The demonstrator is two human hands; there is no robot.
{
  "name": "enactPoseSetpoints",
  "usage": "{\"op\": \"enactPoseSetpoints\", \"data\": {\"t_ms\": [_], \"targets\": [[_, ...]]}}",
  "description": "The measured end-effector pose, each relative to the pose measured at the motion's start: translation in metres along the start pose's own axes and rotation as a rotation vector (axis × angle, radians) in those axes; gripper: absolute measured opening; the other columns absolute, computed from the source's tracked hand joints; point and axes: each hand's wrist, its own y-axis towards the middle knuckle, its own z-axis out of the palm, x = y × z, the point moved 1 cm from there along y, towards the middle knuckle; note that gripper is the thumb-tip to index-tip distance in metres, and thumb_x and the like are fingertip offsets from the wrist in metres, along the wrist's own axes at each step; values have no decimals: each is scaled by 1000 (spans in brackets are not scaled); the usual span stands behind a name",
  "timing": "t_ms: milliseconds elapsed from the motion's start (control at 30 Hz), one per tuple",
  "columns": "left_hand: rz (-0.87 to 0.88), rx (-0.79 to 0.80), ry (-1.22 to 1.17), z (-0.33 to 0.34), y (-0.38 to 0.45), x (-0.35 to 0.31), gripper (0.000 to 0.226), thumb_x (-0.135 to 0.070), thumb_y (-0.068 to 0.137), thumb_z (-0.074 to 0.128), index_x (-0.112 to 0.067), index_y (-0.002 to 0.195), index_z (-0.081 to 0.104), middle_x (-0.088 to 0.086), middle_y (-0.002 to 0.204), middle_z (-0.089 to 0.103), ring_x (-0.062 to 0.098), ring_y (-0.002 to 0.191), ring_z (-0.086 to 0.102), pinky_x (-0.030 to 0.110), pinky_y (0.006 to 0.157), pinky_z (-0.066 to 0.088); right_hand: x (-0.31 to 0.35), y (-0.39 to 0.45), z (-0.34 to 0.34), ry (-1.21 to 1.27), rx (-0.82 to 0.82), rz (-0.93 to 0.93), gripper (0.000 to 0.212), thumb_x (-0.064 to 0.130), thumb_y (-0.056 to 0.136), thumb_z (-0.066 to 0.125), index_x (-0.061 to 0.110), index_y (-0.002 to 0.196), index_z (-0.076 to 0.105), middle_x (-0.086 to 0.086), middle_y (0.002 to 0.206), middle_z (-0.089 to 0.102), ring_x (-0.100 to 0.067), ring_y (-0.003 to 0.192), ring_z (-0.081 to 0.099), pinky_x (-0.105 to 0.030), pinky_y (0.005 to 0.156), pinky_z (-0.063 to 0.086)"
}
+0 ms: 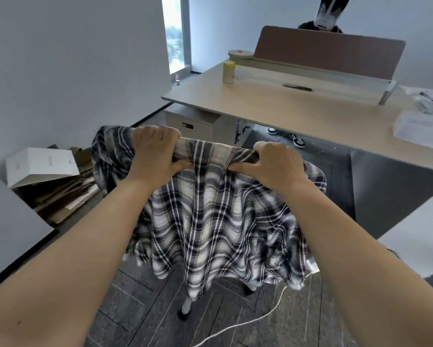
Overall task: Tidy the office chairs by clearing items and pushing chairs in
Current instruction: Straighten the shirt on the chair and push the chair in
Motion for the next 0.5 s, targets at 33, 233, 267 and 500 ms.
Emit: {"op": "enactPoseSetpoints", "data": {"t_ms": [33, 233, 267, 500], "targets": [[10, 10, -2, 4, 5, -2, 59, -32, 73, 70, 2, 115, 47, 21, 118, 51, 35, 115, 39, 31, 91, 15, -4, 1, 0, 0, -9, 14, 58, 67, 70, 55, 16, 56, 30, 4, 56, 39, -23, 67, 49, -30, 63, 34], [93, 22, -31, 27, 31, -22, 60, -37, 71, 69, 0, 114, 48, 19, 117, 53, 34, 115, 41, 37, 95, 17, -31, -5, -6, -51, -57, 109, 57, 66, 70, 55, 20, 54, 27, 6, 58, 39, -22, 67, 48, -30, 63, 36], [103, 34, -31, 30, 35, -27, 60, -38, 72, 68, -1, 115, 48, 18, 119, 53, 33, 116, 40, 38, 97, 17, -36, -7, -8, -55, -70, 127, 56, 66, 71, 55, 19, 55, 28, 4, 61, 42, -22, 67, 48, -31, 65, 37], [174, 64, -44, 48, 58, -68, 58, -41, 76, 64, -5, 117, 45, 15, 123, 52, 32, 121, 39, 44, 105, 19, -70, -20, -12, -130, -127, 325, 64, 64, 75, 50, 6, 102, 52, -13, 107, 58, -30, 109, 51, -45, 102, 29]]}}
